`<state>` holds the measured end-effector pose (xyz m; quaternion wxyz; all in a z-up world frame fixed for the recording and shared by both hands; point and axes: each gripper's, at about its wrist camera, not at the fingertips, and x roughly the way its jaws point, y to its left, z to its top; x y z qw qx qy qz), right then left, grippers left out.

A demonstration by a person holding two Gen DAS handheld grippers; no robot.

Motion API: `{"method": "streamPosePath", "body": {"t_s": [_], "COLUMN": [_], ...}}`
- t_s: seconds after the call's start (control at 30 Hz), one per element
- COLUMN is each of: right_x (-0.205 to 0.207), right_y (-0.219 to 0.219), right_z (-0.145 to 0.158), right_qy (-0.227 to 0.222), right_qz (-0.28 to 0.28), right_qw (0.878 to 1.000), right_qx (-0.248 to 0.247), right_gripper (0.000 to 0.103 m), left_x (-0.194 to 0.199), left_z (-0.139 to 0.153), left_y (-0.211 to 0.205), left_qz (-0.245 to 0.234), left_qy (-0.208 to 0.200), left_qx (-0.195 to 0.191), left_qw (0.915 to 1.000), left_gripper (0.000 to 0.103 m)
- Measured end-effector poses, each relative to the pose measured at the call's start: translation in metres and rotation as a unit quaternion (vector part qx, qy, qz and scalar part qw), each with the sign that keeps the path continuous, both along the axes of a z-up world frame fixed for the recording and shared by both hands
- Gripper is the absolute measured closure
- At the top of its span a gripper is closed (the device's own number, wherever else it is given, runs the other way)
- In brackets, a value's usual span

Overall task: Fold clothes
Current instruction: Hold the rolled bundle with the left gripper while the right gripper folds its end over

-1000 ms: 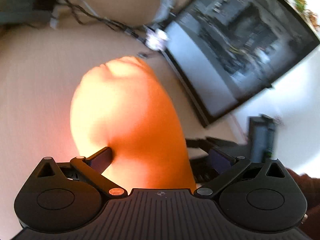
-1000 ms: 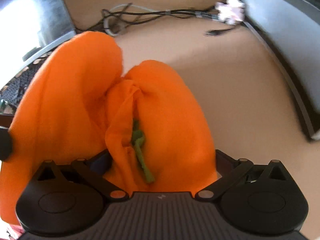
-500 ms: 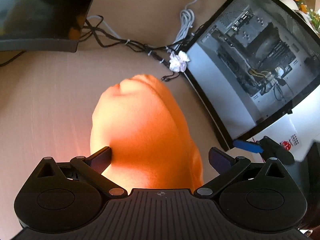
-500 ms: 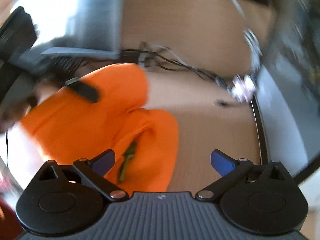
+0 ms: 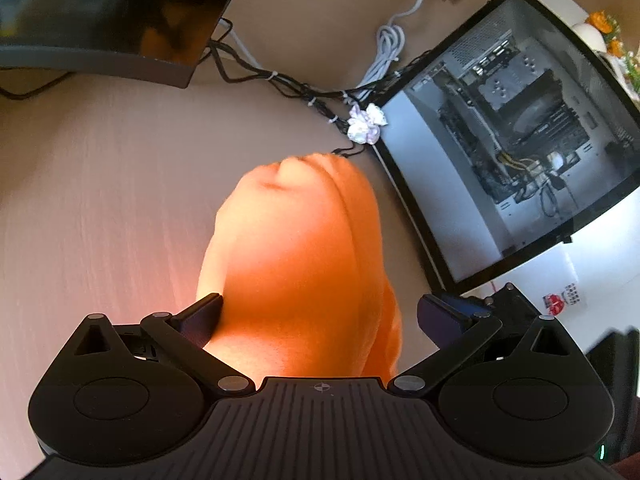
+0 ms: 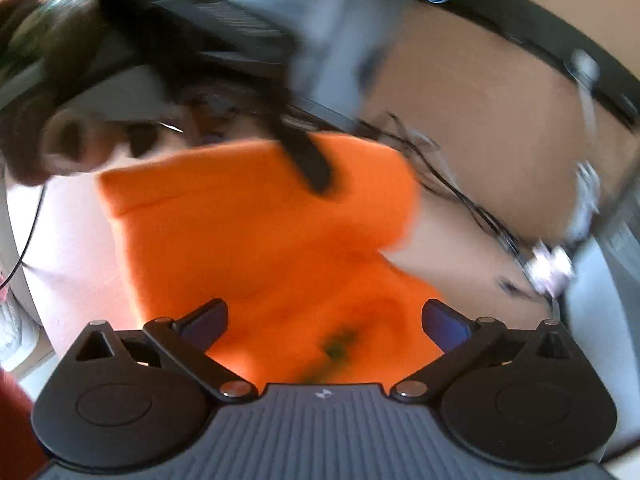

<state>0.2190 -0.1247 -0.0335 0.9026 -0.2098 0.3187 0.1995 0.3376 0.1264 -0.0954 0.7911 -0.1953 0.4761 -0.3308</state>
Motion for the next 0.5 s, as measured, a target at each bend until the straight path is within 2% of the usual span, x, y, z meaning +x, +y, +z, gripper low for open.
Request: {"method": "streamPosePath", "body": {"t_s": [0.1, 0.2, 0.3, 0.4, 0.5], "right_x": [0.009, 0.021, 0.024, 0.022, 0.017], "right_y": [-0.024, -0.029, -0.025, -0.016, -0.029], "right_z": [-0.010, -0.035, -0.056, -0.061, -0.055], "right_qy": [0.036, 0.061, 0.051, 0.018, 0.022], "right_qz": [-0.066, -0.118, -0.129, -0.126, -0.132], "right_qw": [0.997, 0.991, 0.989, 0.989, 0.989], "right_qx": [-0.017, -0.035, -0.055, -0.070, -0.068], "right_gripper": [0.000, 0.000, 0.000, 0.000, 0.000], "left_x": [-0.005, -0.012, -0.016, -0.013, -0.009], "left_z": [0.002, 0.000, -0.005, -0.010, -0.013], "left_y": [-0.005, -0.028, -0.056, -0.078, -0.092], "left_qz": [-0.002, -0.034, -0.073, -0.091, -0.094], "left_qy": [0.004, 0.009, 0.017, 0.025, 0.030], "left_qx": [-0.024, -0.053, -0.077, -0.084, -0.085], "left_qw": [0.9997, 0.9979, 0.9942, 0.9920, 0.9914], "left_gripper": [0.000, 0.000, 0.000, 0.000, 0.000]}}
